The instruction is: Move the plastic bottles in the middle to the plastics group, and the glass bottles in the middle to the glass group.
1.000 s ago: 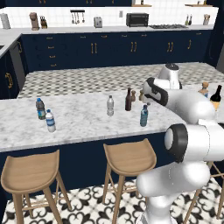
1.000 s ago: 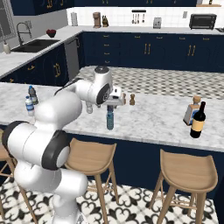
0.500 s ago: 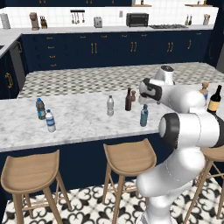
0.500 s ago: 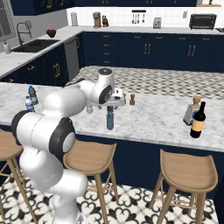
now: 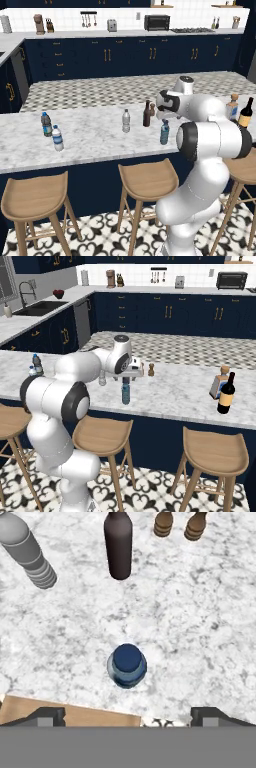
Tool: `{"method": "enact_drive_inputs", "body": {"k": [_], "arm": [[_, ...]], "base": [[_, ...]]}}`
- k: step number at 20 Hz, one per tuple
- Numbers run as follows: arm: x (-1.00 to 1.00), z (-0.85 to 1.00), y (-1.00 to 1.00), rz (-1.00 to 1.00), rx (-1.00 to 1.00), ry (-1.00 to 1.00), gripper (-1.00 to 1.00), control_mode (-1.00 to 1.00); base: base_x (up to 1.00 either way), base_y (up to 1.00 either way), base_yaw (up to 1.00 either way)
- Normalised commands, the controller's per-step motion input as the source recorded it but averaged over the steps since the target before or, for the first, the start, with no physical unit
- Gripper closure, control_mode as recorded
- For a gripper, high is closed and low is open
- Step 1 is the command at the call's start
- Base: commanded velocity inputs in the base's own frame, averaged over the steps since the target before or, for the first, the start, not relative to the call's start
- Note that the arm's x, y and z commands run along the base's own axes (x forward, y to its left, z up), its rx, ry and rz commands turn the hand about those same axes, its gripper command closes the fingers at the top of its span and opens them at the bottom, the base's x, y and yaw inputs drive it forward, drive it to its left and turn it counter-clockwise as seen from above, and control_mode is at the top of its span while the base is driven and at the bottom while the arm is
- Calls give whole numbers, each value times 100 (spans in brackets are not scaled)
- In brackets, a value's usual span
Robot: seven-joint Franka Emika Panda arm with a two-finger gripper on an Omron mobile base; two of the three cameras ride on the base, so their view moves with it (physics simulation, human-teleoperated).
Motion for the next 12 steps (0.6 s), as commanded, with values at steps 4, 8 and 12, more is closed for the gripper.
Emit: {"method": "enact_drive_inputs", "body": {"k": [4, 8, 12], "arm": [[0, -14, 3, -5, 0, 6, -100, -100], [0, -20, 0, -2, 0, 0, -100, -100], [2, -18, 3, 0, 0, 0, -100, -100]], "base": [[0, 0, 0], [0, 0, 0], [0, 0, 0]]}}
